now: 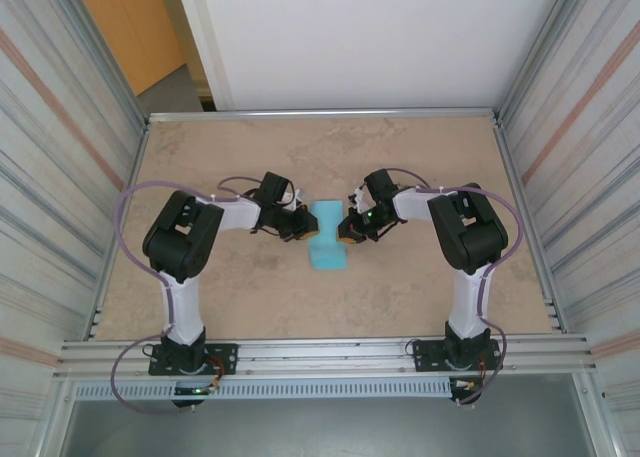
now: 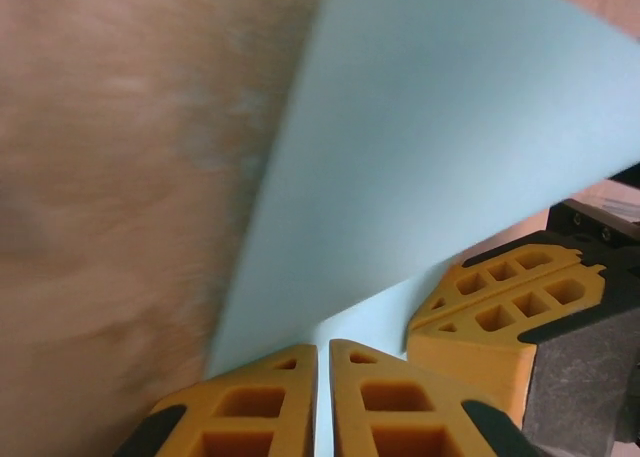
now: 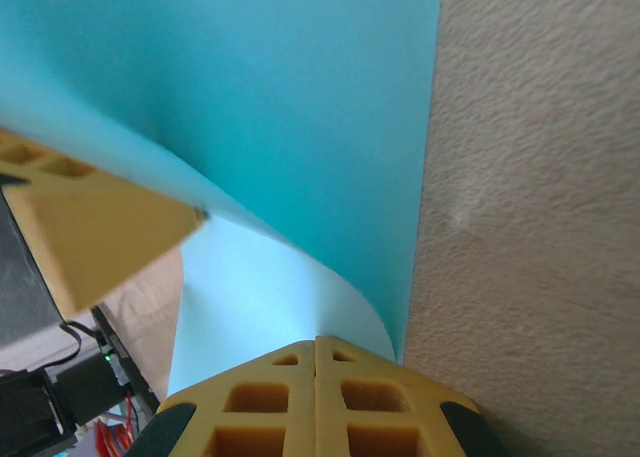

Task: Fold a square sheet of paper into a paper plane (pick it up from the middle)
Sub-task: First fold the square sheet of paper in half at the center of the table.

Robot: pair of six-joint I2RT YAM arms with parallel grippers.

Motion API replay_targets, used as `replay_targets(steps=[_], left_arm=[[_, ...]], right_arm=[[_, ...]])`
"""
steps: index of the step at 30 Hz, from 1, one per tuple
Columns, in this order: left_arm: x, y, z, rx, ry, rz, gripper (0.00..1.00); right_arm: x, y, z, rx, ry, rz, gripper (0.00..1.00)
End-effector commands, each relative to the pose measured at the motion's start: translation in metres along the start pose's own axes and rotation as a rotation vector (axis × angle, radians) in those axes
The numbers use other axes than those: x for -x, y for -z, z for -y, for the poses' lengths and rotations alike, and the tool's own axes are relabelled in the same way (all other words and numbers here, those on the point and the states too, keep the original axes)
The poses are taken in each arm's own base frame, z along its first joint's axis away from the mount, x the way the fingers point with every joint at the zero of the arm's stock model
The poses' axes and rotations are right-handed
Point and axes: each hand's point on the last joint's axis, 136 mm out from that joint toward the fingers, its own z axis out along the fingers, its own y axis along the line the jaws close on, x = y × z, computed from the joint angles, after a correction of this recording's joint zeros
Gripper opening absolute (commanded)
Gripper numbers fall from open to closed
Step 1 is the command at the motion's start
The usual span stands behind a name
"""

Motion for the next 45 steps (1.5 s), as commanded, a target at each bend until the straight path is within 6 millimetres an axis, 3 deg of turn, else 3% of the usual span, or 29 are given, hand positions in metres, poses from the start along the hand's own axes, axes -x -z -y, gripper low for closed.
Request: replay_targets(steps=[1,3,8,10,13,16,21,25,30,36,40,45], left_arm=[[0.004,0.018,-0.044,0.101,0.067,0.044,0.12],[0.006,0.027,-0.036,0.080,0.051,0.064,0.12],[0.012,0.042,0.019,-0.052,-0.051,0.133,0.12],[0.012,0.038,0.040,-0.099,-0.088,0.142,0.12],[0.009,0.021,0.053,-0.098,-0.113,0.118,0.12],[0.010,0.002,0.052,-0.073,-0.107,0.084,0.12],[0.020,-0.013,0.046,-0.047,-0.102,0.071,0.12],[0.027,-0.019,0.021,0.048,-0.089,0.063,0.12],[0.038,-0.013,-0.012,0.090,-0.034,0.085,0.12],[0.061,0.011,-0.033,0.069,0.008,0.129,0.12],[0.077,0.030,-0.029,0.025,0.006,0.167,0.12],[0.075,0.046,0.016,-0.050,-0.081,0.193,0.12]], right_arm=[[-0.044,-0.018,0.114,-0.384,-0.167,-0.090,0.05],[-0.043,-0.018,0.114,-0.384,-0.166,-0.087,0.05],[-0.044,-0.018,0.114,-0.384,-0.165,-0.090,0.05],[-0.044,-0.019,0.115,-0.386,-0.167,-0.092,0.05],[-0.044,-0.019,0.116,-0.386,-0.167,-0.092,0.05],[-0.043,-0.018,0.115,-0.383,-0.163,-0.089,0.05],[-0.042,-0.017,0.116,-0.383,-0.165,-0.087,0.05],[-0.042,-0.016,0.117,-0.385,-0.164,-0.085,0.06],[-0.042,-0.013,0.119,-0.389,-0.168,-0.081,0.06],[-0.041,-0.012,0.120,-0.394,-0.168,-0.077,0.06],[-0.040,-0.011,0.120,-0.392,-0.168,-0.075,0.05],[-0.039,-0.010,0.118,-0.388,-0.164,-0.070,0.05]])
